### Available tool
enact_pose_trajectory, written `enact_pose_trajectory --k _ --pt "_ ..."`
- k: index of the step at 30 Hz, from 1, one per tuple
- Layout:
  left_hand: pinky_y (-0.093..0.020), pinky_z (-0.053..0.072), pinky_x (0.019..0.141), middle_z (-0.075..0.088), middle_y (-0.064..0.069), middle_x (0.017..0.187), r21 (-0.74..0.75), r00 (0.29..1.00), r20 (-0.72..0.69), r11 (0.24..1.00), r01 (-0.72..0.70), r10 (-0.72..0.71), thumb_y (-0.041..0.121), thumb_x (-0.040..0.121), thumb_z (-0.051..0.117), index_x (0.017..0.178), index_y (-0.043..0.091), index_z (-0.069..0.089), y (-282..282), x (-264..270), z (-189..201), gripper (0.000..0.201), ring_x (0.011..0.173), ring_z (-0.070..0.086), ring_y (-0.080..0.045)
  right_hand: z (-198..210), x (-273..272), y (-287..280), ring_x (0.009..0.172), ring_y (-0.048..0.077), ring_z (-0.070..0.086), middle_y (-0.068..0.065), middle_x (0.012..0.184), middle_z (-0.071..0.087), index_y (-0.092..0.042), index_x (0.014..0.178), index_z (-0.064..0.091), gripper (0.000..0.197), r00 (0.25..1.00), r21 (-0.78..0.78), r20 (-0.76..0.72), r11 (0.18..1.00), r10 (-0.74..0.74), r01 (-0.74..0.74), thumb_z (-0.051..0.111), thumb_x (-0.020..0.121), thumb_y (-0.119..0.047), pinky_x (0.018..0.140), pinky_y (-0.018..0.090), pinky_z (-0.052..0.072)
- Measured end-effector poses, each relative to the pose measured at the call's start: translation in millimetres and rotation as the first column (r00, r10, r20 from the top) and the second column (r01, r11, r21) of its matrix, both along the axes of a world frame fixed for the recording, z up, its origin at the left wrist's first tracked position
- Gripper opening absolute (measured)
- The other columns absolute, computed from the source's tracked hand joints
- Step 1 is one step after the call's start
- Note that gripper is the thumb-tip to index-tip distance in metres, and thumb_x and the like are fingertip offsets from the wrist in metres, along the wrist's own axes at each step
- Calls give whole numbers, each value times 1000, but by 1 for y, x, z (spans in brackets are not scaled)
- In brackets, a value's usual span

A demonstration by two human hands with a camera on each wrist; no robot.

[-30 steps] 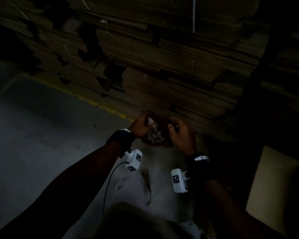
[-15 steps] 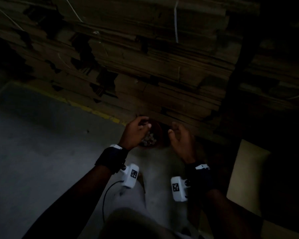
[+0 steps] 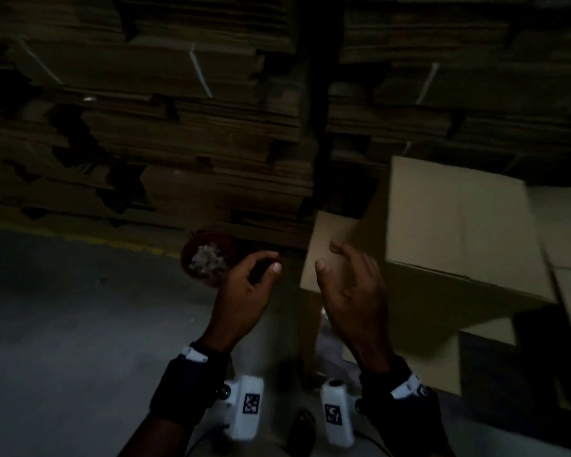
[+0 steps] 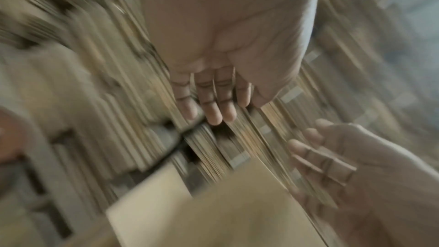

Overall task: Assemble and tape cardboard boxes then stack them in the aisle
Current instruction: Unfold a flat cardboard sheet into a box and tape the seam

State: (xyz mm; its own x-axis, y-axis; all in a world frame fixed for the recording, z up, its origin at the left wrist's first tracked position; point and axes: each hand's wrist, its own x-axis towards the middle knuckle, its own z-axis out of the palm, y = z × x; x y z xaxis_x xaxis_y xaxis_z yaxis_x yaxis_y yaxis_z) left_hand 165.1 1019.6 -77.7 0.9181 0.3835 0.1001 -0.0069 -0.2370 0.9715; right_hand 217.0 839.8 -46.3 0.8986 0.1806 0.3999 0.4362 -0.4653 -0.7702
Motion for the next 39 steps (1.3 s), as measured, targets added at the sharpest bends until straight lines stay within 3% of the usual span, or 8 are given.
enact_pose_trajectory --k 2,10,15,21,25,28,36,39 --pt "-10 48 80 72 16 105 38 997 19 997 69 -70 21 96 68 113 20 71 -34 3 9 18 97 67 3 11 -4 -41 118 19 58 -2 120 65 -13 124 67 42 995 -42 56 995 -85 88 58 95 -42 99 37 49" --pt "-25 50 88 69 12 113 336 923 114 889 312 -367 40 94 62 114 22 69 -128 45 42 28 107 62 -4 14 9 -166 122 27 55 7 121 67 -10 122 67 46 932 -186 182 920 -313 345 62 93 -46 106 27 35" --pt "-43 48 100 60 9 122 556 876 82 751 355 -475 57 88 60 119 23 66 -154 96 43 47 119 53 -13 5 38 -213 128 35 52 8 129 63 -15 128 62 61 933 -390 191 849 -305 358 65 87 -59 104 53 43" --pt "-58 25 118 44 -8 152 729 874 -105 562 392 -474 72 76 64 130 23 60 -160 147 31 73 147 28 -29 1 79 -248 143 35 37 13 150 48 -21 141 52 82 966 -559 53 794 -254 239 71 78 -69 112 55 37" --pt "-46 37 113 48 -9 147 662 872 -95 624 416 -480 67 77 71 130 16 62 -157 149 28 73 141 36 -25 4 93 -259 135 33 47 15 147 52 -14 141 54 84 984 -539 54 825 -167 170 76 76 -62 108 45 40" --pt "-38 35 111 49 -7 148 625 885 -89 666 406 -456 75 73 61 130 17 62 -159 147 28 81 140 38 -22 3 104 -266 128 29 53 9 140 58 -15 138 56 93 987 -542 91 825 -129 158 64 73 -81 105 40 41" --pt "-51 49 105 60 -8 138 570 949 89 797 199 -301 73 81 63 121 11 67 -170 132 13 74 129 55 -21 4 120 -285 115 24 59 4 130 64 -20 139 53 86 988 -468 143 875 -67 126 48 83 -85 93 46 51" --pt "-27 47 100 65 -7 130 537 973 166 843 47 -160 70 92 49 128 8 64 -172 119 20 73 119 61 -18 14 112 -290 108 22 66 8 130 65 -18 147 45 72 981 -259 173 956 -92 135 51 93 -66 83 39 57"
